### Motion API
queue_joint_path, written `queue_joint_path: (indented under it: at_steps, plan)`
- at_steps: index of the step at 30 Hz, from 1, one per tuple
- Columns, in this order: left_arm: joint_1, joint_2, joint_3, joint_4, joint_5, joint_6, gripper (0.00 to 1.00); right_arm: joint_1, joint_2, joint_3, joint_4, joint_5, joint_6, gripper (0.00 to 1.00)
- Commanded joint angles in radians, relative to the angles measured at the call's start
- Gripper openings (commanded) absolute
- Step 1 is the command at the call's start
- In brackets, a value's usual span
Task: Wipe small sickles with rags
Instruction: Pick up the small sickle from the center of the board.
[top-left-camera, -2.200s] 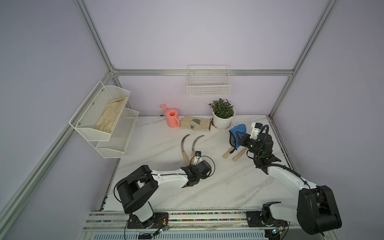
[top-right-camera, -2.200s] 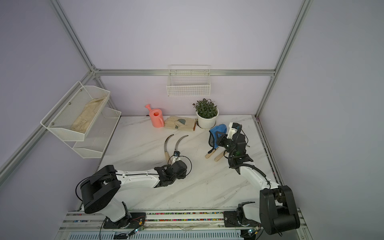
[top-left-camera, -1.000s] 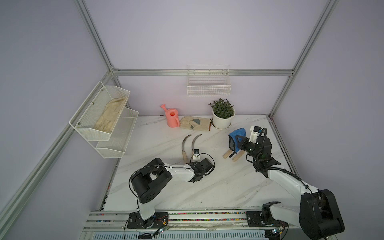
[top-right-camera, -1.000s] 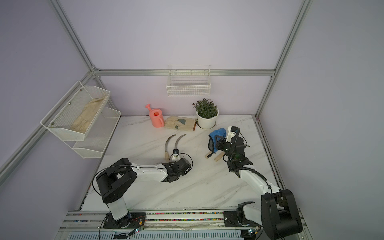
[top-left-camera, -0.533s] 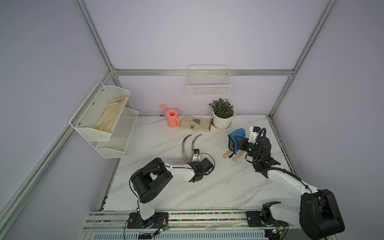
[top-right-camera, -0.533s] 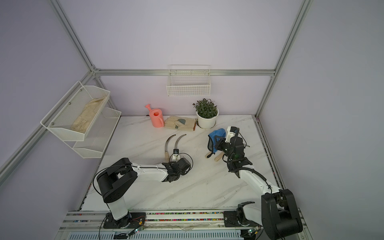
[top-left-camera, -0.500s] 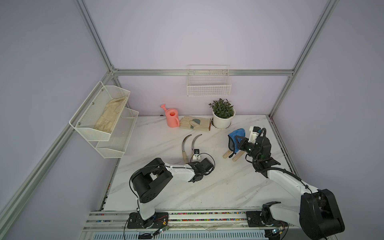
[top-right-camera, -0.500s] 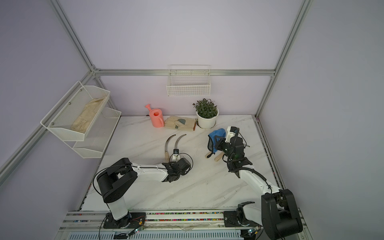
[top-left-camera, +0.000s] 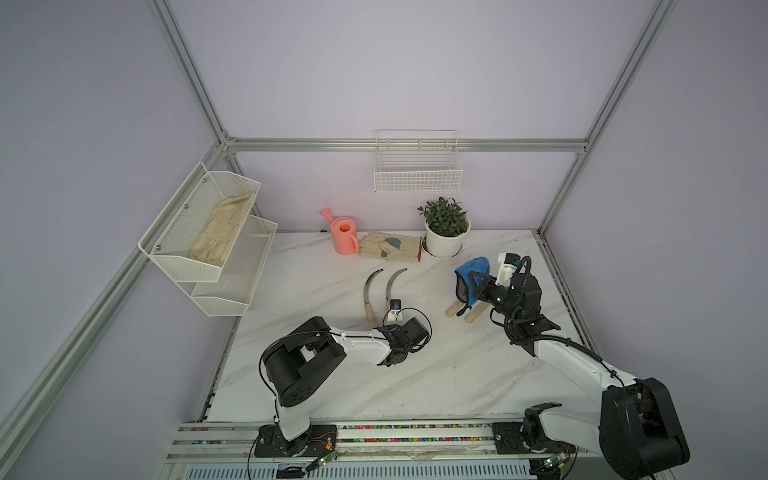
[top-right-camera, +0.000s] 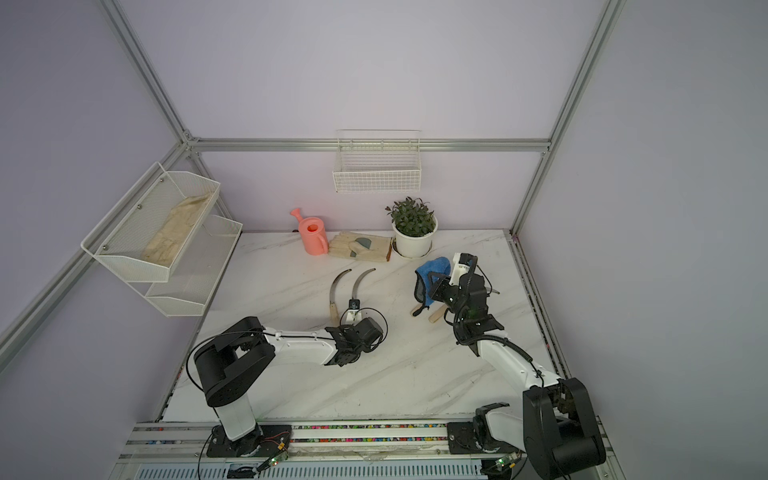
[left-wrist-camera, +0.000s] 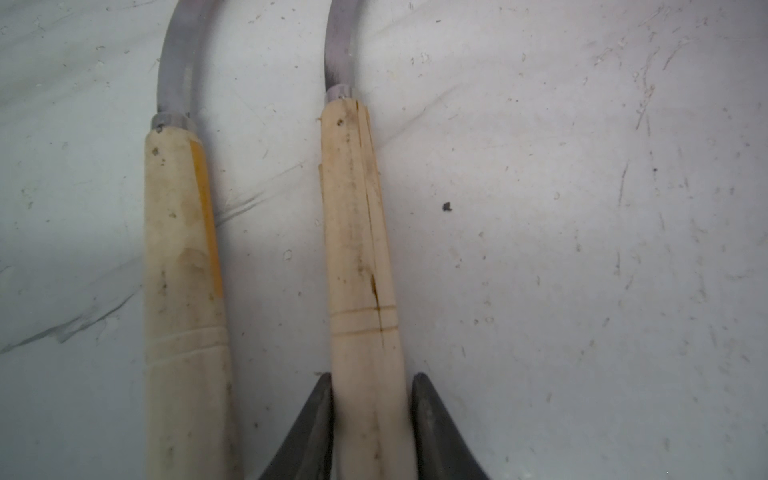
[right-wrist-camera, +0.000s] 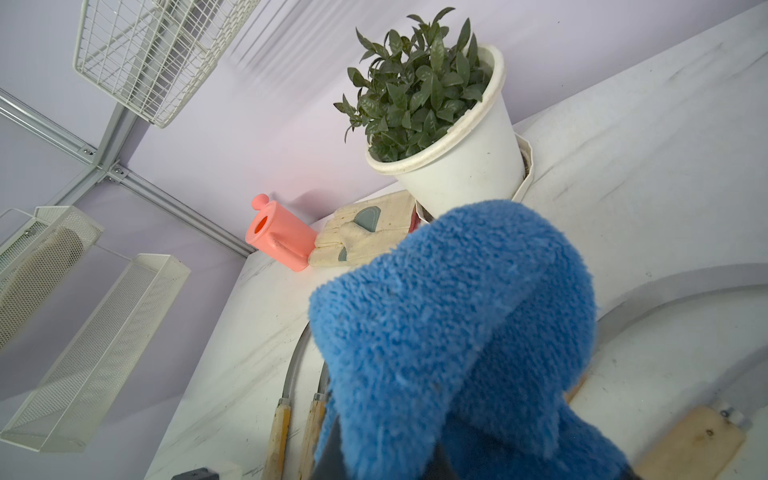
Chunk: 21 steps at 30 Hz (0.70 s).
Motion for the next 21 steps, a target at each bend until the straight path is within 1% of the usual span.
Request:
queue_joint_path:
  at_steps: [1,5,9,12,15,18,21]
  plan:
    - [-0.006,0.016,-0.029,-0.053,0.044,-0.006,0.24,0.008,-0.008,0.002,0.005,0.009,-0.019,0.0]
    - [0.0,-0.002,-0.037,-0.029,0.028,0.013,0.11,0.009,-0.013,-0.009,0.003,0.021,-0.036,0.0]
    - [0.006,-0.026,-0.027,-0.024,0.04,0.062,0.0,0.015,-0.005,-0.027,0.051,-0.01,-0.024,0.0]
    - [0.007,-0.069,-0.029,-0.009,0.026,0.111,0.0,0.041,-0.003,-0.001,0.017,-0.015,-0.042,0.0]
    - [0.007,-0.133,-0.063,0.074,0.024,0.207,0.0,0.091,-0.027,0.017,-0.021,0.0,-0.066,0.0]
    - [0.008,-0.197,-0.102,0.179,0.027,0.317,0.0,0.166,-0.058,0.039,-0.042,0.006,-0.079,0.0]
    - [0.013,-0.243,-0.131,0.27,0.057,0.42,0.0,0.258,-0.08,0.077,-0.083,0.035,-0.103,0.0]
